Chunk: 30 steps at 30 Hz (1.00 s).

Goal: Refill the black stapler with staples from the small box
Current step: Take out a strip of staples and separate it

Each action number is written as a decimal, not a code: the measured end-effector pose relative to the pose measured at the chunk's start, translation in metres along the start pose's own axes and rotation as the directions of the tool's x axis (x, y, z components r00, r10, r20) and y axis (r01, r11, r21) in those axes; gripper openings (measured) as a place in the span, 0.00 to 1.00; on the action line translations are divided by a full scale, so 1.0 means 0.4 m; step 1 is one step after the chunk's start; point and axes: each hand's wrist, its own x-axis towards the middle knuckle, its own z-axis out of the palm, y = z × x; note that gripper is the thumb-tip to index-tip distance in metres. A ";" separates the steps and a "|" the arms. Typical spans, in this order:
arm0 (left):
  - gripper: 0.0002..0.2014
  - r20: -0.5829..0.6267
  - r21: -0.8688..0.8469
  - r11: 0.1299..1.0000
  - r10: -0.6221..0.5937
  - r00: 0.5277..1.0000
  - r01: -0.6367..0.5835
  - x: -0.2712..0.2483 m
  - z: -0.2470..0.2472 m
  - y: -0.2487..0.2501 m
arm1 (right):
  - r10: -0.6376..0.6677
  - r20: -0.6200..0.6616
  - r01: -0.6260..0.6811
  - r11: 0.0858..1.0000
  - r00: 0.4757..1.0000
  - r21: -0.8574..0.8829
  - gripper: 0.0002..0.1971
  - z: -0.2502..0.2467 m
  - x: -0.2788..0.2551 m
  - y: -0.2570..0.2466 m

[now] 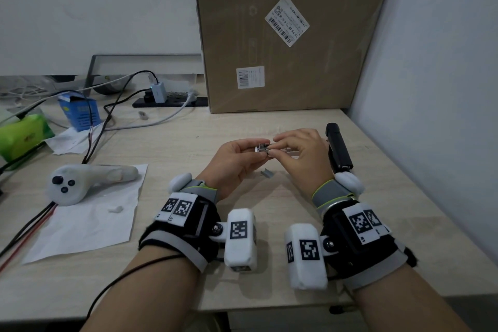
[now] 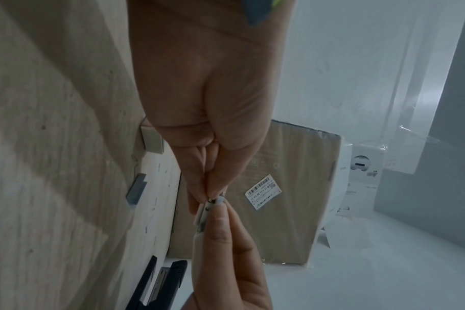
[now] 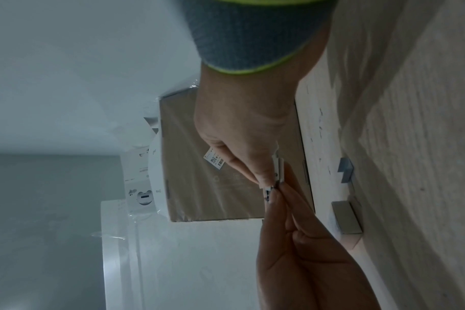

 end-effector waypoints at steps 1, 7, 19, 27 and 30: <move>0.13 0.002 -0.001 1.000 -0.002 1.000 0.002 0.000 0.001 0.000 | -0.009 0.001 0.009 1.000 1.000 -0.009 0.05 -0.001 -0.001 0.000; 0.15 -0.021 0.015 1.000 -0.008 1.000 0.008 -0.002 0.005 0.000 | -0.010 0.015 0.011 0.998 1.000 -0.057 0.06 -0.003 -0.004 -0.002; 0.11 -0.032 0.070 0.997 -0.021 0.999 0.024 -0.004 0.008 0.000 | 0.078 0.062 -0.088 0.980 0.995 0.176 0.06 -0.010 -0.004 -0.016; 0.12 -0.001 0.121 0.993 -0.001 1.000 0.001 -0.006 0.008 -0.002 | -0.016 0.078 0.011 0.998 0.997 0.061 0.09 -0.012 -0.006 -0.011; 0.13 0.014 0.141 0.990 -0.002 1.000 0.000 -0.007 0.007 -0.004 | 0.009 0.061 -0.013 0.998 0.998 0.068 0.10 -0.014 -0.008 -0.016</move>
